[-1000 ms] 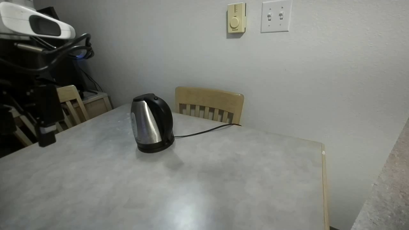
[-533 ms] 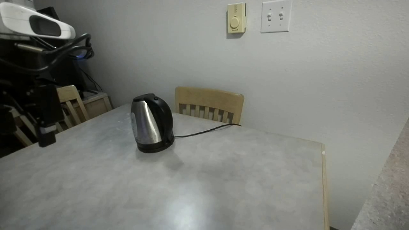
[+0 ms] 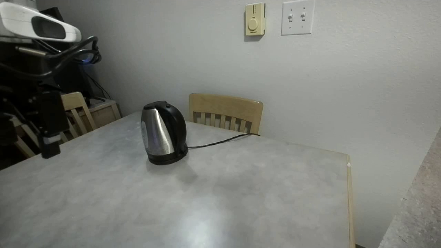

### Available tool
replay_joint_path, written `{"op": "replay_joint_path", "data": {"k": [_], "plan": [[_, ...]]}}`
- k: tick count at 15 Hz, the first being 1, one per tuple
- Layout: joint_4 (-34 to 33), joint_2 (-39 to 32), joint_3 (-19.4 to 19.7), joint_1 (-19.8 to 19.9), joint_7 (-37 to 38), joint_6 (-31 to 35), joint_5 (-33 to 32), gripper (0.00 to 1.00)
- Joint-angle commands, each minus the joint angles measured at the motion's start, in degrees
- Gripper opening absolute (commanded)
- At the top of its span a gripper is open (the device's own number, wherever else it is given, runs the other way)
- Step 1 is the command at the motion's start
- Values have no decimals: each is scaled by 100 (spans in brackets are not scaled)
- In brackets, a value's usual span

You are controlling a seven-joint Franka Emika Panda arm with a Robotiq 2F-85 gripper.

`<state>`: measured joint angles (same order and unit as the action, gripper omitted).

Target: Open the lid of the kettle

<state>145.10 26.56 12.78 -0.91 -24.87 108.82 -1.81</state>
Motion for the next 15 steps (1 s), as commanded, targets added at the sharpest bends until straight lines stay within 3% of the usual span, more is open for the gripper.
{"op": "replay_joint_path", "data": {"k": [1, 8, 15], "plan": [[-6, -12, -100, 106, -38, -6, 44, 100], [-171, -149, -189, 79, 13, 53, -10, 100], [-973, -608, -383, -4, -62, -141, -45, 100]]}}
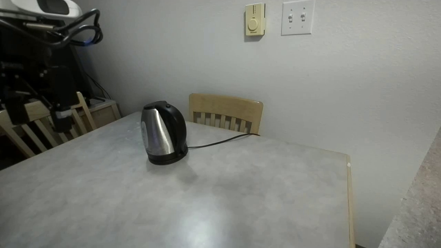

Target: Open the lid of the kettle

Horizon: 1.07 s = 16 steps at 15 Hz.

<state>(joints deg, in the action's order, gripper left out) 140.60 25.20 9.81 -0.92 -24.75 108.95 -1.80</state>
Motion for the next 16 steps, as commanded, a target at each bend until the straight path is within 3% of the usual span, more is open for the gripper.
{"op": "replay_joint_path", "data": {"k": [1, 7, 9, 16], "plan": [[-670, -570, -112, -3, -75, -177, -50, 100], [-1711, -1391, -133, 26, -235, -375, 11, 100], [-1968, -1608, -164, 31, -310, -364, 27, 73], [-2312, -2025, -283, 42, -836, 603, 320, 24]]}}
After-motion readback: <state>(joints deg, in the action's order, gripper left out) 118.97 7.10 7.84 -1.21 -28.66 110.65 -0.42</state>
